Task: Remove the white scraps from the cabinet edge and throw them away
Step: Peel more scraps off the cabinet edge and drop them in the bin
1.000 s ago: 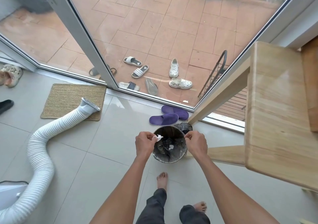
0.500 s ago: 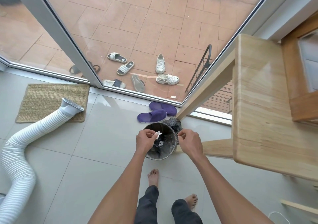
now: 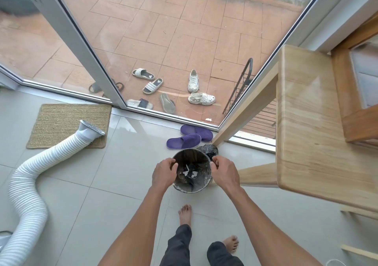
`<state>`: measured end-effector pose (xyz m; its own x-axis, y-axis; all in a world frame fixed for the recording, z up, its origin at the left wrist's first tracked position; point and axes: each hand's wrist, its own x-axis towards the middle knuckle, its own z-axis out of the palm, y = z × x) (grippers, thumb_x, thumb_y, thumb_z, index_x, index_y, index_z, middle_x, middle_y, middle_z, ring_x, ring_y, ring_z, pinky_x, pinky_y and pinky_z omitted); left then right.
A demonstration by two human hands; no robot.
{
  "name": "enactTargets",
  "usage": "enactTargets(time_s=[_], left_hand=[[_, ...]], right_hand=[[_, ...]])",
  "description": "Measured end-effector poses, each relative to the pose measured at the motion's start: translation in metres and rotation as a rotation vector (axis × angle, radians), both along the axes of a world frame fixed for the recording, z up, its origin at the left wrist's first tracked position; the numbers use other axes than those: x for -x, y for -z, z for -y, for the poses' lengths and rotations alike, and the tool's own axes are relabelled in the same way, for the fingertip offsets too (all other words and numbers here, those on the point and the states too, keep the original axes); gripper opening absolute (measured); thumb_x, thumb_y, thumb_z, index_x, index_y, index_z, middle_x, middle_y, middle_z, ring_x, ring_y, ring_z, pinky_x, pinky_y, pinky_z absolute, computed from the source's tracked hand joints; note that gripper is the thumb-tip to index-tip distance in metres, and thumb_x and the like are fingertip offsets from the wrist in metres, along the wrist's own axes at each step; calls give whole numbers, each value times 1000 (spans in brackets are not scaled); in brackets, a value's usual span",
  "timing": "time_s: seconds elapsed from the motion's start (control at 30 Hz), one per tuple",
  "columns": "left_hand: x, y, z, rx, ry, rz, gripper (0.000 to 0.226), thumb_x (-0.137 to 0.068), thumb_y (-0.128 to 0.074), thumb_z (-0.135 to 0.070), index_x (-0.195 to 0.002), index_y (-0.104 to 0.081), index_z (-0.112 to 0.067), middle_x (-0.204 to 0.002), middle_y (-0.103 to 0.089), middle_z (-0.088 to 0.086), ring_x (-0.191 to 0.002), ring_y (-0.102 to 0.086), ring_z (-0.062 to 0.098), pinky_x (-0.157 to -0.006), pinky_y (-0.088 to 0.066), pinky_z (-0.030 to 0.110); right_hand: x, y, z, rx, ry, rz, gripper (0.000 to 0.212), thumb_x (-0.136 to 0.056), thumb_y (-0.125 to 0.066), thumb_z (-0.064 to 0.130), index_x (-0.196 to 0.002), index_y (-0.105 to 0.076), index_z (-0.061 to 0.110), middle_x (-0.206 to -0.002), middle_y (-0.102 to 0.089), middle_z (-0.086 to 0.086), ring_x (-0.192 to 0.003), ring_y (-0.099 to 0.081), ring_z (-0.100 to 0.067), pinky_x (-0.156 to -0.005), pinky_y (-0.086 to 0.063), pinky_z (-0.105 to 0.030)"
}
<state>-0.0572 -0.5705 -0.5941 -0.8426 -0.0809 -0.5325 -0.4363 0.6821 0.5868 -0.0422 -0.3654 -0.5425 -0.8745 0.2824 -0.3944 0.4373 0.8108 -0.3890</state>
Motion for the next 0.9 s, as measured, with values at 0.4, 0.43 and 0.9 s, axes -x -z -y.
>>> enactTargets(time_s=[0.4,0.43,0.9], left_hand=[[0,-67,41,345,172,-184,62,-101,-27,-55,-156,-28,-25,-165,-20,9,-154,-4,28,-121,-1,56],[1,-75,44,359,172,-193,63,-101,-26,-56,-156,-26,-25,-166,-18,9,-154,-3,28,-121,0,57],[4,-189,23,443,108,-471,72,-97,-22,-65,-157,-22,-25,-166,-18,10,-154,-4,31,-120,0,62]], right_hand=[[16,-52,28,-240,-367,-131,64,-97,-25,58,-151,-25,24,-154,-30,-11,-144,-20,-29,-119,-17,-44],[17,-60,29,-238,-378,-155,65,-97,-23,58,-152,-24,25,-155,-28,-11,-145,-18,-29,-119,-16,-44],[10,-174,6,-176,-396,-435,73,-91,-8,69,-154,-12,32,-161,-12,-11,-149,-1,-25,-121,-2,-46]])
